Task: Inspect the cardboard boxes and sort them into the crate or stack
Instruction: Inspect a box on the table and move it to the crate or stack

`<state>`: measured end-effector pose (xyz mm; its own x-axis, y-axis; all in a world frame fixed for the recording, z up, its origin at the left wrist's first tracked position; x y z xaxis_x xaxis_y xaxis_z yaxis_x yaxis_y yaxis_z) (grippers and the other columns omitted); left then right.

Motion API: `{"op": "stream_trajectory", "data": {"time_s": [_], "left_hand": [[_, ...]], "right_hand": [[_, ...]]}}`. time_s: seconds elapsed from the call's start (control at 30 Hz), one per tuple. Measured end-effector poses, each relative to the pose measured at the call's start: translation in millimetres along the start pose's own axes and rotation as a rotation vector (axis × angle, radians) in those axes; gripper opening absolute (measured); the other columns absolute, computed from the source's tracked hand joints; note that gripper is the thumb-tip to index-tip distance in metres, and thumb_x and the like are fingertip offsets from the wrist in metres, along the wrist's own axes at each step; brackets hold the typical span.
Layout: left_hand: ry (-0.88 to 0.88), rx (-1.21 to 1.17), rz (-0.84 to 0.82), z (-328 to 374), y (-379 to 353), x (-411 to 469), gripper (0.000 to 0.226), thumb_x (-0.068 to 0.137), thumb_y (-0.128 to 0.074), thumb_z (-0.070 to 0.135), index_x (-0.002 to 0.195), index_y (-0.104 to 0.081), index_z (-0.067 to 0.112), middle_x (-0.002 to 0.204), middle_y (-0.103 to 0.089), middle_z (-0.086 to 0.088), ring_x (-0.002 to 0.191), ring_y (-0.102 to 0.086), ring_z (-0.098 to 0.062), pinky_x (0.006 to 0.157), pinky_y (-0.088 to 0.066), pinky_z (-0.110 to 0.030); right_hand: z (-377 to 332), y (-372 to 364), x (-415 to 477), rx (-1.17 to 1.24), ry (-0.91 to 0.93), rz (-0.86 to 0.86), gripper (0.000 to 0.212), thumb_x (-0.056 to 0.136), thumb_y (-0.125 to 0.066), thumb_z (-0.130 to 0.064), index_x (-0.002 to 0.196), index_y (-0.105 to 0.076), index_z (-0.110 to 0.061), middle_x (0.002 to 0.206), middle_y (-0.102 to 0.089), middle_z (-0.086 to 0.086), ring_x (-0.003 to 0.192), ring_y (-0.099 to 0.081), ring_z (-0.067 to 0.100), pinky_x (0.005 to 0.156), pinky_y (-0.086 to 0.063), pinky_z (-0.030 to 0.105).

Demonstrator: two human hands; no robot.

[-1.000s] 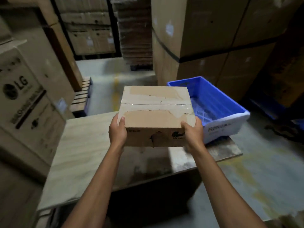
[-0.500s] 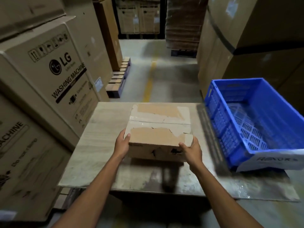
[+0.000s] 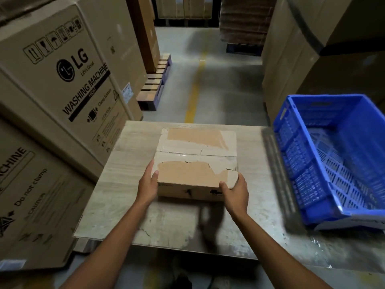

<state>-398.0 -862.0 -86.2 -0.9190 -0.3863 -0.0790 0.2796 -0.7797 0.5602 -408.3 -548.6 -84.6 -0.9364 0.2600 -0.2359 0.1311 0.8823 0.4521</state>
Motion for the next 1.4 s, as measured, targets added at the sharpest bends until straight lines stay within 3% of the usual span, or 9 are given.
{"op": "stream_trajectory", "data": {"time_s": [0.1,0.2,0.37,0.5,0.73,0.93,1.17,1.3,1.4], "left_hand": [[-0.271,0.333,0.041,13.6,-3.8,-2.7,0.038,0.103,-0.045,0.012,0.140,-0.053,0.011,0.154,-0.038,-0.014,0.143,-0.034,-0.028,0.115,-0.030,-0.034],[-0.644,0.466,-0.039,29.5,-27.4,-18.5,0.036,0.099,-0.045,0.017,0.126,-0.064,0.003,0.142,-0.053,-0.020,0.133,-0.047,-0.035,0.111,-0.040,-0.047],[-0.736,0.548,-0.088,27.2,-46.6,-26.8,0.039,0.100,-0.041,0.026,0.126,-0.065,0.008,0.137,-0.058,-0.016,0.128,-0.053,-0.034,0.105,-0.043,-0.050],[-0.754,0.609,-0.081,28.3,-46.8,-30.2,0.042,0.100,-0.039,0.027,0.128,-0.064,0.009,0.136,-0.059,-0.014,0.129,-0.053,-0.032,0.107,-0.042,-0.047],[-0.835,0.591,-0.153,46.7,-38.1,0.8,0.036,0.096,-0.045,0.028,0.117,-0.067,0.011,0.121,-0.063,-0.013,0.112,-0.060,-0.035,0.095,-0.048,-0.044],[-0.590,0.831,-0.326,32.6,-38.3,20.3,0.068,0.095,-0.014,0.053,0.156,-0.025,0.024,0.164,-0.014,-0.015,0.152,-0.011,-0.031,0.122,-0.013,-0.051],[-0.593,0.939,-0.307,62.2,-40.5,51.6,0.060,0.098,-0.031,0.044,0.154,-0.027,0.024,0.149,-0.038,-0.013,0.137,-0.032,-0.030,0.116,-0.022,-0.045],[-0.517,0.849,-0.395,55.5,-48.8,76.6,0.067,0.102,-0.027,0.055,0.158,-0.003,0.029,0.164,0.015,-0.010,0.152,0.013,-0.028,0.123,0.002,-0.047],[-0.528,0.926,-0.399,52.9,-49.5,83.6,0.071,0.099,-0.024,0.062,0.158,-0.001,0.030,0.165,0.010,-0.010,0.153,0.006,-0.029,0.122,0.000,-0.046]], "right_hand": [[-8.0,-7.4,-5.4,-0.265,0.018,0.108,0.058,0.089,-0.065,-0.029,0.140,-0.043,-0.011,0.141,-0.045,0.011,0.128,-0.048,0.031,0.105,-0.041,0.044],[-35.3,-25.3,-19.3,-0.541,0.387,0.166,0.043,0.086,-0.068,-0.021,0.127,-0.058,-0.014,0.145,-0.044,0.012,0.141,-0.039,0.032,0.119,-0.015,0.051],[-50.1,-64.5,-40.4,-0.490,0.800,0.057,0.015,0.090,-0.065,-0.015,0.104,-0.071,-0.010,0.113,-0.064,0.008,0.105,-0.059,0.028,0.095,-0.049,0.049],[-33.7,-74.2,-40.8,-0.518,0.817,0.123,0.026,0.094,-0.056,-0.023,0.110,-0.072,-0.011,0.120,-0.066,0.009,0.121,-0.056,0.030,0.106,-0.041,0.046],[-68.9,-81.5,-12.4,-0.736,0.681,0.089,0.025,0.089,-0.051,-0.045,0.092,-0.061,-0.022,0.101,-0.057,0.000,0.095,-0.052,0.023,0.078,-0.037,0.037],[-60.6,-128.5,2.8,-1.007,0.637,-0.299,0.068,0.100,-0.012,-0.051,0.158,-0.027,-0.019,0.166,-0.019,0.009,0.154,-0.012,0.032,0.121,-0.013,0.059],[-102.9,-118.9,29.6,-1.077,0.712,-0.302,0.075,0.084,-0.024,-0.075,0.131,-0.046,-0.022,0.137,-0.045,0.011,0.123,-0.041,0.032,0.092,-0.038,0.052],[-103.6,-124.6,65.9,-1.152,0.532,-0.496,0.124,0.063,-0.027,-0.099,0.159,-0.003,-0.025,0.167,0.009,0.014,0.152,0.008,0.040,0.113,-0.004,0.071],[-93.7,-127.9,74.4,-1.164,0.499,-0.533,0.124,0.067,-0.035,-0.099,0.158,0.014,-0.030,0.163,0.027,0.010,0.149,0.025,0.036,0.115,0.009,0.069]]}}
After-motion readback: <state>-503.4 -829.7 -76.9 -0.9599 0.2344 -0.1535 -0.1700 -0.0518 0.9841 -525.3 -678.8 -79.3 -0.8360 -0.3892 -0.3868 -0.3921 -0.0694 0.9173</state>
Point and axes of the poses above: each hand's wrist, its own x-axis towards the middle knuckle, its own y-axis out of the back of the hand, z = x × y, the point moved 6 cm from there along x, towards the middle knuckle
